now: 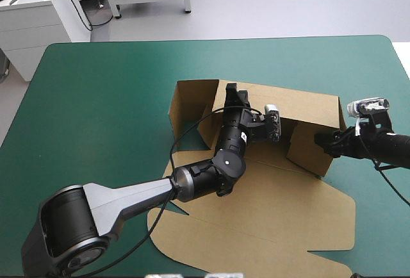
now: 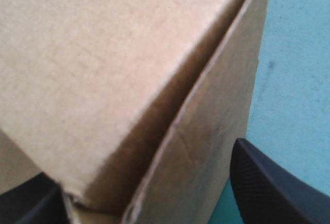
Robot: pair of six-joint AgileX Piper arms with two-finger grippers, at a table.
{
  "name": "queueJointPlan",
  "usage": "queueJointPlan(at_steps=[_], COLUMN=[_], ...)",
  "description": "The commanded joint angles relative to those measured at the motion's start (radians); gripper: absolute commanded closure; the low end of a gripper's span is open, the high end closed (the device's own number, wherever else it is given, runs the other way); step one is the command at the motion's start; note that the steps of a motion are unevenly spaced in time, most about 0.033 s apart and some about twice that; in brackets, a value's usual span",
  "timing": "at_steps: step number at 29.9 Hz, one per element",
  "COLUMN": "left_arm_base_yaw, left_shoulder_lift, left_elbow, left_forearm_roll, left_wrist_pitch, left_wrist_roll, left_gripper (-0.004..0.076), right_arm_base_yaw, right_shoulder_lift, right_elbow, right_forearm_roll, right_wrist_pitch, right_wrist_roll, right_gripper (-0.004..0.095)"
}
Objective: Fold the box
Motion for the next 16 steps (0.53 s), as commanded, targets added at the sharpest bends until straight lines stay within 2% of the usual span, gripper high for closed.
queueJointPlan(at_steps=[1, 7, 12, 16], left_arm_base_yaw=[-0.011, -0.011, -0.011, -0.011], left_shoulder_lift=[-0.019, -0.019, -0.019, -0.019], left_elbow=[-0.007, -0.007, -0.007, -0.007], left_forearm_roll=[-0.081, -0.081, -0.081, -0.081], left_wrist_pitch=[-0.077, -0.075, -0.079, -0.079], left_wrist_roll=[-0.021, -0.021, -0.021, -0.021], left_gripper=[0.0732, 0.0732, 0.0732, 0.0732], right_arm_base_yaw=[-0.004, -0.004, -0.004, -0.004], right_shoulder_lift=[-0.003, 0.008, 0.006, 0.006], right_elbow=[-0.029, -0.029, -0.009, 0.07], right_forearm_roll=[0.105, 0.105, 0.085, 0.085], right_wrist_pitch=[-0.026, -0.003, 0.074, 0.027], right_wrist_roll=[-0.007, -0.006, -0.006, -0.006], right_gripper=[0.0264, 0.0264, 0.0264, 0.0264])
